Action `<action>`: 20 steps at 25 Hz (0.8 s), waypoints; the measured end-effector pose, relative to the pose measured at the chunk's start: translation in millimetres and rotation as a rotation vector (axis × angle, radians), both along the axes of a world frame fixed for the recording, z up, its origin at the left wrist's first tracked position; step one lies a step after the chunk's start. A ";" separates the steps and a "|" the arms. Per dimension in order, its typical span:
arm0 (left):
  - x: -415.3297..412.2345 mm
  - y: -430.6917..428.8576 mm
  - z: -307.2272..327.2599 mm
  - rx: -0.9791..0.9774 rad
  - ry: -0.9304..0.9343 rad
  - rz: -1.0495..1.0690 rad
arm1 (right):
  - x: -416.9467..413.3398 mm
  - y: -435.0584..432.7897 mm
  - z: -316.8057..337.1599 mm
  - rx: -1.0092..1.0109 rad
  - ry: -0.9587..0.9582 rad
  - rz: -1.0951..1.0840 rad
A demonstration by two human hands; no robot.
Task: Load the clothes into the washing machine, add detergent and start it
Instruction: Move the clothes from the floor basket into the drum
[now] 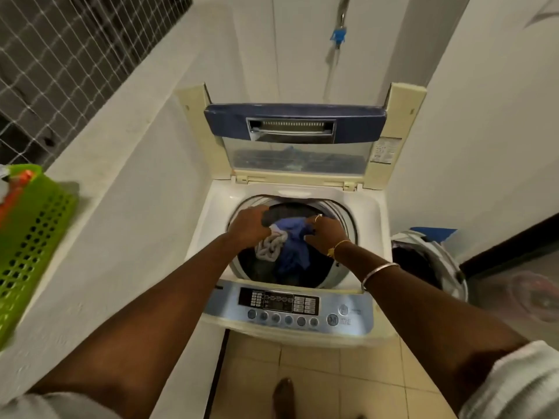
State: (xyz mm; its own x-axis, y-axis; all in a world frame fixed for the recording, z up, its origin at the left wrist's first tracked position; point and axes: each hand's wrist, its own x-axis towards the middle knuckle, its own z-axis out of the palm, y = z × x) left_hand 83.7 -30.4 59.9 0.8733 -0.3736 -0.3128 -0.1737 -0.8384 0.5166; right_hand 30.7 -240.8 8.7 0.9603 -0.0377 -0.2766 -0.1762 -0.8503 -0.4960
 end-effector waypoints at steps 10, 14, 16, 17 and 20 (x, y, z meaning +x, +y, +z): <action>8.0 -56.2 -8.5 -0.074 -0.028 -0.009 | -7.6 -17.5 18.2 0.192 -0.101 -0.279; -8.9 -136.9 2.2 -0.143 -0.088 -0.094 | -31.3 -65.7 34.1 0.237 -0.179 -0.426; -19.4 -186.4 3.1 -0.183 -0.074 -0.110 | -43.4 -103.6 34.0 0.235 -0.217 -0.509; -23.8 -211.4 0.3 -0.197 -0.070 -0.106 | -49.5 -124.2 31.8 0.219 -0.222 -0.542; -35.6 -284.8 -12.5 -0.185 -0.055 -0.169 | -68.5 -191.7 21.7 0.191 -0.213 -0.609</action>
